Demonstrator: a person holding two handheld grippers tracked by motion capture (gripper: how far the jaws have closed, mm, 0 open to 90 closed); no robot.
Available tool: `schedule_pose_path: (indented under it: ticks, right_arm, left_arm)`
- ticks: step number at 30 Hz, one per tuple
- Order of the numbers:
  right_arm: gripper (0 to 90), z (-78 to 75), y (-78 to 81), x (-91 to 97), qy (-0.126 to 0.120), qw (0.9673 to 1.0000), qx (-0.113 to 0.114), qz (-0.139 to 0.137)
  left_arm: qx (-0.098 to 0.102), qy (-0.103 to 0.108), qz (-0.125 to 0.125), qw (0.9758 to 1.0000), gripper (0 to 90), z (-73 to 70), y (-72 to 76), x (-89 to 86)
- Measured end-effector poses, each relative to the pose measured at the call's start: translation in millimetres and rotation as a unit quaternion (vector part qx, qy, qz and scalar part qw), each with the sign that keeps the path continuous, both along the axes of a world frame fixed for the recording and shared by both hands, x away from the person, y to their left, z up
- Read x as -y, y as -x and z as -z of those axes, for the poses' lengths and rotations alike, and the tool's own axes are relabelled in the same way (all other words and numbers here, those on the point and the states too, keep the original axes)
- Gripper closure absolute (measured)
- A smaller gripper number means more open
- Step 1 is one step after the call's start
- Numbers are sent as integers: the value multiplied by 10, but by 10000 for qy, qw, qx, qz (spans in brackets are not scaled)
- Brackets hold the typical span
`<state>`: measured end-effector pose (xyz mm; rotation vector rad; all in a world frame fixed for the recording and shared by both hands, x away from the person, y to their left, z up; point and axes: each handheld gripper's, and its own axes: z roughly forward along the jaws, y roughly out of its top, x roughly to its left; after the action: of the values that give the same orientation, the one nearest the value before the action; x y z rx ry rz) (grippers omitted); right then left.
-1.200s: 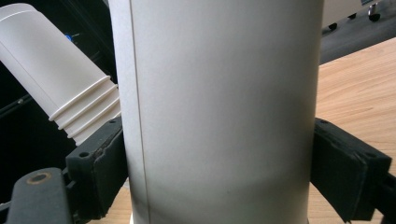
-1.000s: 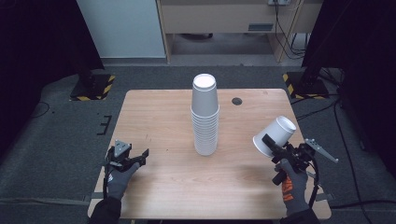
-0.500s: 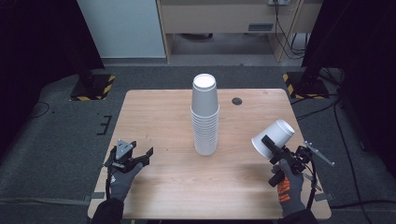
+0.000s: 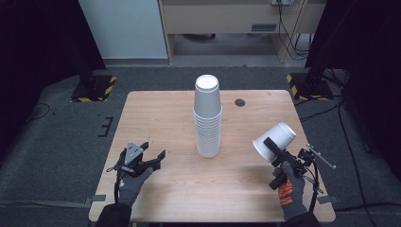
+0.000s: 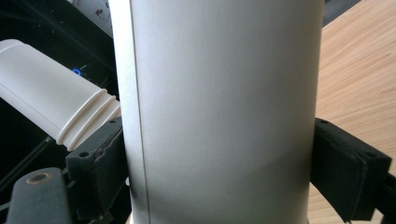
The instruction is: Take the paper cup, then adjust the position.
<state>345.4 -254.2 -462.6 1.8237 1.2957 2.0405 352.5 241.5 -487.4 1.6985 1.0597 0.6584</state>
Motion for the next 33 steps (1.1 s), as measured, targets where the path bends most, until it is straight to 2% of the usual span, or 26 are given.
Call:
schedule_pose_path:
  ticks: [7,10,16,23,33]
  right_arm:
    - [140,5,0,-15,-172,9998,-34,-43]
    - [140,13,-2,-26,-294,9995,-93,-55]
    - [140,18,6,-34,-360,9993,-125,-24]
    - [140,6,19,-33,-626,9979,-141,0]
    - [140,-25,35,-28,-701,9975,-74,-19]
  left_arm:
    - [151,122,227,9996,203,-60,51,161]
    - [258,115,341,9990,207,-83,82,234]
    - [422,201,556,9974,218,-147,138,377]
    - [555,195,942,9938,236,-208,190,630]
    - [753,120,1392,9873,261,-272,242,973]
